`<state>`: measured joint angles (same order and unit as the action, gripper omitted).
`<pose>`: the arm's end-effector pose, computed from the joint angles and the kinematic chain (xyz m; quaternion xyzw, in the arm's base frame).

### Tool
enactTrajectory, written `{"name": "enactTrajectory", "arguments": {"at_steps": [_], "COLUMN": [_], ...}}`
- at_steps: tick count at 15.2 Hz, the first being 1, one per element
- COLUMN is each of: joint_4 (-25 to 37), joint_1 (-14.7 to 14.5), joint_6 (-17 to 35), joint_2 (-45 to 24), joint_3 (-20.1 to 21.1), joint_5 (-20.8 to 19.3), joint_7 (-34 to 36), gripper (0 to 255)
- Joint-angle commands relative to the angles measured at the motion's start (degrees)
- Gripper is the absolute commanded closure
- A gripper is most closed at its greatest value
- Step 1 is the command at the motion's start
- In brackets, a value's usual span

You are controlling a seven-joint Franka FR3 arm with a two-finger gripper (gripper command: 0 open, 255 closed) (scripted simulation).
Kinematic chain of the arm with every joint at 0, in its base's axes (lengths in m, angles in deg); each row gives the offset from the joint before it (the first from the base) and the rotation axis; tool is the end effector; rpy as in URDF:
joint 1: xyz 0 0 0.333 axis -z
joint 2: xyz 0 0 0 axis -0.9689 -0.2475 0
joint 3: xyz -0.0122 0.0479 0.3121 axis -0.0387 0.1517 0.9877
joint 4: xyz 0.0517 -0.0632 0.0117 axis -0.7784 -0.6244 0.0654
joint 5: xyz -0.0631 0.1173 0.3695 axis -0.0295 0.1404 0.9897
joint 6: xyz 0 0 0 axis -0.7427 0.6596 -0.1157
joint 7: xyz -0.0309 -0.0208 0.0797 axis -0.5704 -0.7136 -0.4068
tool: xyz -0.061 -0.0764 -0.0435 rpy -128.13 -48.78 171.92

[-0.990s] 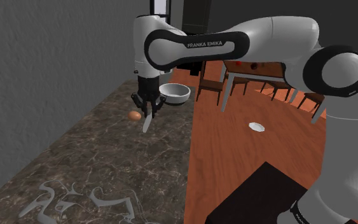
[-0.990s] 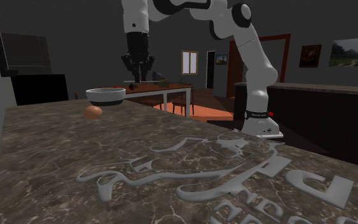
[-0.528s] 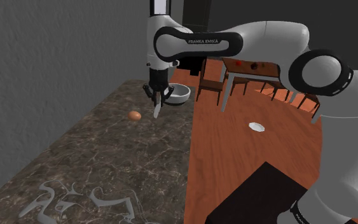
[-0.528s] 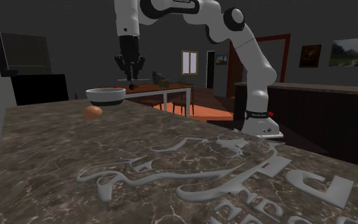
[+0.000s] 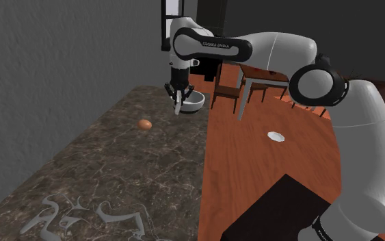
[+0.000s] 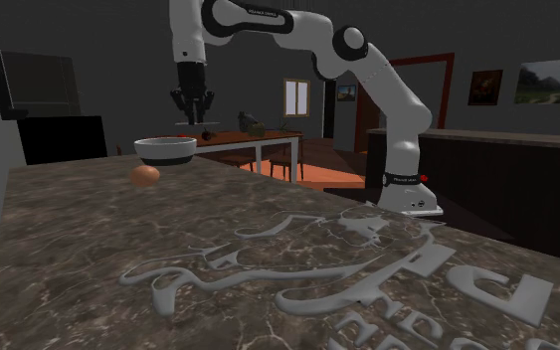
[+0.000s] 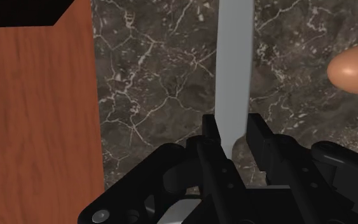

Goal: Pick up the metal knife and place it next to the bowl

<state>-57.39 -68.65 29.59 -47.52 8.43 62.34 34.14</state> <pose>0.7050 0.1567 0.4936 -0.9372 0.3485 0.0163 0.0015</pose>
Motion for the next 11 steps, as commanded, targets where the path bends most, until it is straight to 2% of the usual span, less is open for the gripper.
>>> {"name": "enactTrajectory", "arguments": {"at_steps": [1,11], "joint_4": [0.8,-8.7], "joint_1": [0.1,2.4], "joint_6": [0.5,8.7], "joint_2": [-1.2,-0.5], "joint_3": [-0.4,-0.4], "joint_5": [-0.4,-0.4], "joint_7": [-0.8,0.1], "gripper": [255,255]}}
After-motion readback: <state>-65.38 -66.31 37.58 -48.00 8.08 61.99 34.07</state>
